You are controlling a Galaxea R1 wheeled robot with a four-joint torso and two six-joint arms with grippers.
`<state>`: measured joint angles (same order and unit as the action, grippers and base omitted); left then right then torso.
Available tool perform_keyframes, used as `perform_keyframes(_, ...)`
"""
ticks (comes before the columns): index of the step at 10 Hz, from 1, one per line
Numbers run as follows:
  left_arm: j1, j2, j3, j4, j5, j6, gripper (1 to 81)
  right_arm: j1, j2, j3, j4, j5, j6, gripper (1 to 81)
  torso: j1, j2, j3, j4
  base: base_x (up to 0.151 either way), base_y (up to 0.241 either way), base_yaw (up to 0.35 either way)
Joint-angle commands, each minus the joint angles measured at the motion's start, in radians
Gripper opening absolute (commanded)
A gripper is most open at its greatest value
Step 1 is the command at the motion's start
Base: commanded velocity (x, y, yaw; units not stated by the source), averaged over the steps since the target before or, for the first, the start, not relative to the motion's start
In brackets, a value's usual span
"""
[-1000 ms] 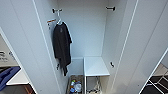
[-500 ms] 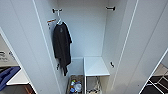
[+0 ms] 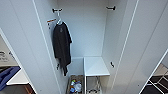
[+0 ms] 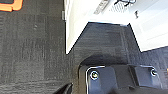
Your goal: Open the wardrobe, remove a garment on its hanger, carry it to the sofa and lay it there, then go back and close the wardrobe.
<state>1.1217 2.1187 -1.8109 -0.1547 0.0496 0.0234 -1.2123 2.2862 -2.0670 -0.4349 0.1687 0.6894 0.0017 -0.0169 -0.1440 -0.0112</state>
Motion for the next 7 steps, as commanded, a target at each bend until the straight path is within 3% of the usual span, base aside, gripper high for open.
perform_keyframes(1,-0.182,-0.147,0.038,-0.169,0.019,-0.003,81.1,0.176,-0.150,-0.020,0.010,-0.012,0.143,81.1,0.000,0.000,0.000,0.000,0.000,0.000,0.000)
perform_keyframes(4,-0.269,-0.233,0.030,-0.290,0.021,-0.003,81.1,0.242,-0.206,-0.059,0.010,-0.012,0.277,81.1,0.000,0.000,-0.001,0.000,0.000,0.000,0.000)
perform_keyframes(7,-0.372,-0.262,-0.051,-0.532,0.036,-0.005,81.1,0.322,-0.238,-0.057,0.012,-0.014,0.430,81.1,0.000,0.000,-0.001,0.000,0.000,0.000,0.000)
